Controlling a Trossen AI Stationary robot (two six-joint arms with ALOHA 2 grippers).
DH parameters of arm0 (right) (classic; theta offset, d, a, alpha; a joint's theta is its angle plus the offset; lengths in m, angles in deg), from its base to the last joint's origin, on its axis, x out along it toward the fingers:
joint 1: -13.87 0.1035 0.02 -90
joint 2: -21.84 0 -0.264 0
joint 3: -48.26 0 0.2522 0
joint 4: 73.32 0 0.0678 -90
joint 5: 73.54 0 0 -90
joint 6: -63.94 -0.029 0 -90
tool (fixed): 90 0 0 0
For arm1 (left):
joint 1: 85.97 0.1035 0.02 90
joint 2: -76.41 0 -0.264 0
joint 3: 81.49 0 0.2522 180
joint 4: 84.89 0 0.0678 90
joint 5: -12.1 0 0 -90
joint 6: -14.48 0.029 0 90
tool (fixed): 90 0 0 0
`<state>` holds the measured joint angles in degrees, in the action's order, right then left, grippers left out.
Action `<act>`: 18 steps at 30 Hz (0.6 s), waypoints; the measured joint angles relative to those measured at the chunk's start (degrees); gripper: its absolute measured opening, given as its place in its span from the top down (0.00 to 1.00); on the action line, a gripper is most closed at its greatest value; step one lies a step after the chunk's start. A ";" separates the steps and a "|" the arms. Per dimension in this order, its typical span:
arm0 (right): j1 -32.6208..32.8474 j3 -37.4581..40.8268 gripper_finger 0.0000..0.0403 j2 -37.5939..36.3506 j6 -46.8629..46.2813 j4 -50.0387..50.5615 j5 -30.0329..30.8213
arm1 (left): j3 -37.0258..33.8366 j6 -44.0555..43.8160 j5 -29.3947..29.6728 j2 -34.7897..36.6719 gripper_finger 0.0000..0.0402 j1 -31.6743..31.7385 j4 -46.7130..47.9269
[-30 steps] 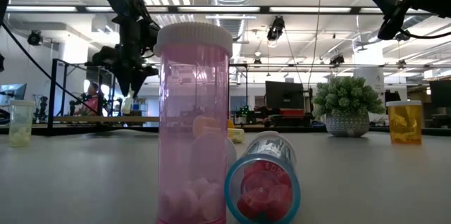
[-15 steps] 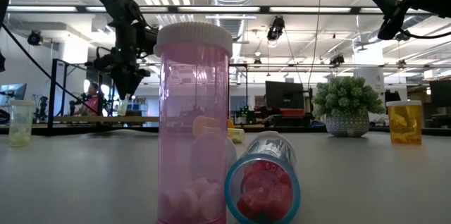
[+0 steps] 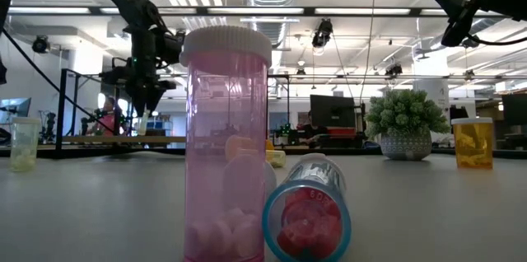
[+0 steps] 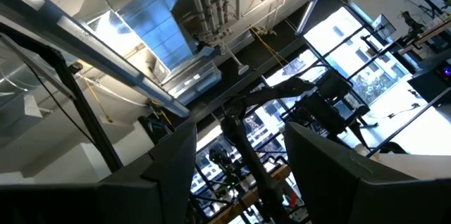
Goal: Pick and place medicine bottles onto shelf by color
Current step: Put the top left yellow pill bottle on the shelf
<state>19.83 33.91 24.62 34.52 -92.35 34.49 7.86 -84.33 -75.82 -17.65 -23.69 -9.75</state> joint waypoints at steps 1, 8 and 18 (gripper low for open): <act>0.01 0.01 0.49 0.00 0.00 0.00 0.00 | 0.00 -0.54 -0.10 0.00 0.73 0.41 -0.08; 0.01 0.00 0.49 0.00 -0.01 0.00 -0.01 | -0.23 -3.18 -0.86 0.00 0.73 1.14 -0.97; 0.00 0.00 0.49 -0.02 0.01 -0.02 -0.01 | -0.58 -4.45 -1.88 -3.39 0.73 1.26 -2.03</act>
<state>19.83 33.90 24.60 34.53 -92.38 34.48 7.28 -88.78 -77.70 -21.03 -22.43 -11.78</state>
